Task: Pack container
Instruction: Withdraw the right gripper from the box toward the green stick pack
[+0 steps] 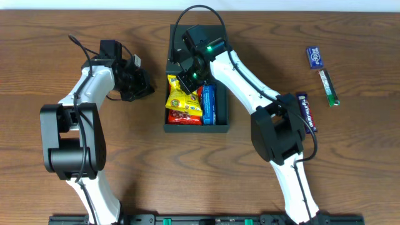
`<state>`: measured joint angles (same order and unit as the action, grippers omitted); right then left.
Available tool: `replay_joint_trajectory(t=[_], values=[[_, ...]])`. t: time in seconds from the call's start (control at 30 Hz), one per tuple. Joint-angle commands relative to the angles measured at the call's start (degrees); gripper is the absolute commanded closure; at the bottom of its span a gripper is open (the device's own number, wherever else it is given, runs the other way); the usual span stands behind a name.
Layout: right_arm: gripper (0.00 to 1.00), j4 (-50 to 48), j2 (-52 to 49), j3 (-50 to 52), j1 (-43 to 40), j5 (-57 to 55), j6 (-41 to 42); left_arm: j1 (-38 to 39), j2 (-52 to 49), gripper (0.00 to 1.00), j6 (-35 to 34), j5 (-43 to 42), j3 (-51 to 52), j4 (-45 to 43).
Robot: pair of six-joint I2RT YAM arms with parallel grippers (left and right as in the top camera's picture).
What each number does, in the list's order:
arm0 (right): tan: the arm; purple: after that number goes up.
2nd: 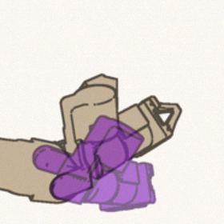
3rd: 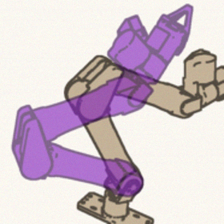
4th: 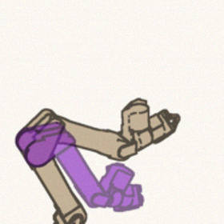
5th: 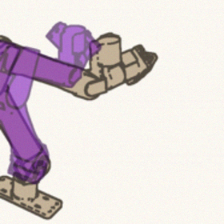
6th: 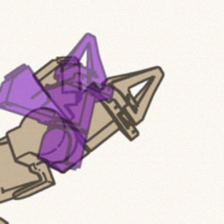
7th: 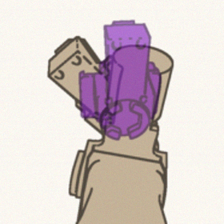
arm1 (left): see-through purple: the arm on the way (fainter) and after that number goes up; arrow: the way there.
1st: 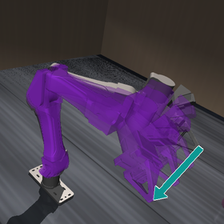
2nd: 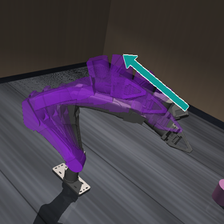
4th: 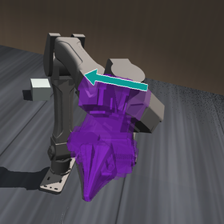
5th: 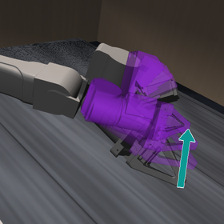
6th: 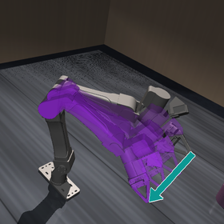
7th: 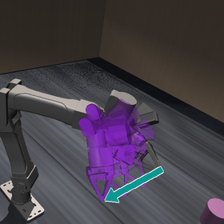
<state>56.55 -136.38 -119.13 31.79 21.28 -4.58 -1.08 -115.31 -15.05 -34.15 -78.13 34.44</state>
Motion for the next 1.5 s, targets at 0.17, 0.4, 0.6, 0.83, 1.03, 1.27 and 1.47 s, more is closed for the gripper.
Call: replay_joint_trajectory(t=[0.17,0.4,0.6,0.83,1.03,1.27,1.47], values=[[0.99,2.05,7.02,-5.33,-1.53,2.49,1.05,-0.24,-0.76,0.94,-0.2,0.04,0.7,-0.02],[0.99,4.83,16.31,-5.44,-7.5,-2.56,-0.85,-0.24,-0.76,0.94,-0.2,0.04,0.7,-0.02],[0.99,13.07,18.73,-5.38,-20.2,-19.71,-0.85,-0.24,-0.76,0.94,-0.2,0.04,0.7,-0.02],[0.99,20.06,15.54,-3.63,-36.28,-33.66,-2.82,-0.24,-0.76,0.94,-0.22,0.04,0.7,-0.02],[0.99,16.39,12.96,-3.63,-43.98,-32.54,-2.78,-0.24,-0.76,0.94,-0.22,0.04,0.7,-0.02],[0.99,11.8,9.25,-3.63,-45.2,-33.97,-2.82,-0.24,-0.76,0.94,-0.48,0.02,0.7,0.02],[0.99,15.67,5.14,-3.58,-47.89,-36.63,-2.8,-0.24,-0.76,0.94,-0.87,0.0,0.7,0.04]])
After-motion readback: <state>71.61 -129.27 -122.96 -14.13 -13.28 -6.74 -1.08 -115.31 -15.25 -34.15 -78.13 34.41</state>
